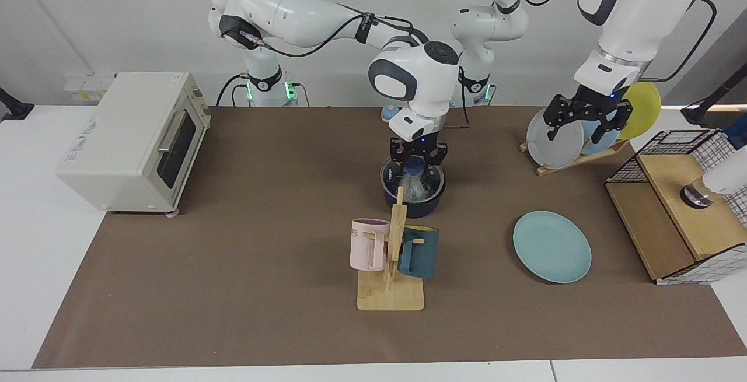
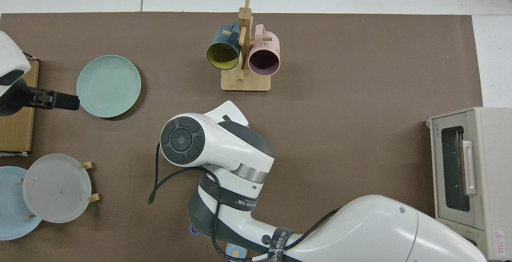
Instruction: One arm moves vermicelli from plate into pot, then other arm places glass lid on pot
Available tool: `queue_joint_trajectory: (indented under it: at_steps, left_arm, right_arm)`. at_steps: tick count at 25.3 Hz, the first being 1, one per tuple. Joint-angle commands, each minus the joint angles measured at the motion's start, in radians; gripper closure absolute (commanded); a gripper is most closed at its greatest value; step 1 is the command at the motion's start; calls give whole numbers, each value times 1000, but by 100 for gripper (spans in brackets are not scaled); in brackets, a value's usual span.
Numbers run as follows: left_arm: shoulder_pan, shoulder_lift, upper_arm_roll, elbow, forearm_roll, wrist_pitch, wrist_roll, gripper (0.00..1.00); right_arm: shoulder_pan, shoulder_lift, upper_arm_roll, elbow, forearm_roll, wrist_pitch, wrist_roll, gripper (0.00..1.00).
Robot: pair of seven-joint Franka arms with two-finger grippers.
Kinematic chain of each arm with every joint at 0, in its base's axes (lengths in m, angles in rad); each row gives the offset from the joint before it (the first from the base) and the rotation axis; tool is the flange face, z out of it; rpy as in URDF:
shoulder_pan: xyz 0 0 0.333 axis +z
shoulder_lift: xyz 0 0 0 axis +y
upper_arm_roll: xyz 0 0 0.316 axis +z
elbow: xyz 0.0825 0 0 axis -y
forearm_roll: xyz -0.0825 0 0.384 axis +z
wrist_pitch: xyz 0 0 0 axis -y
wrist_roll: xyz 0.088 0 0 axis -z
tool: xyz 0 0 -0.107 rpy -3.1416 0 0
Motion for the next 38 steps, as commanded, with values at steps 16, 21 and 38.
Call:
queue_joint_trajectory:
  at_steps: [16,21,38]
  left_arm:
    - [10,-6,-8,9,-2,-23,-3,0]
    - [10,-6,-8,9,-4,-23,-3,0]
    - [10,-6,-8,9,-2,-23,-3,0]
  right_arm:
    - [4,6,17,-14,-1,25,26,100]
    - [9,16,18,1,-1,25,24,100]
    - [-8,14,17,-3,-10,17,11,100]
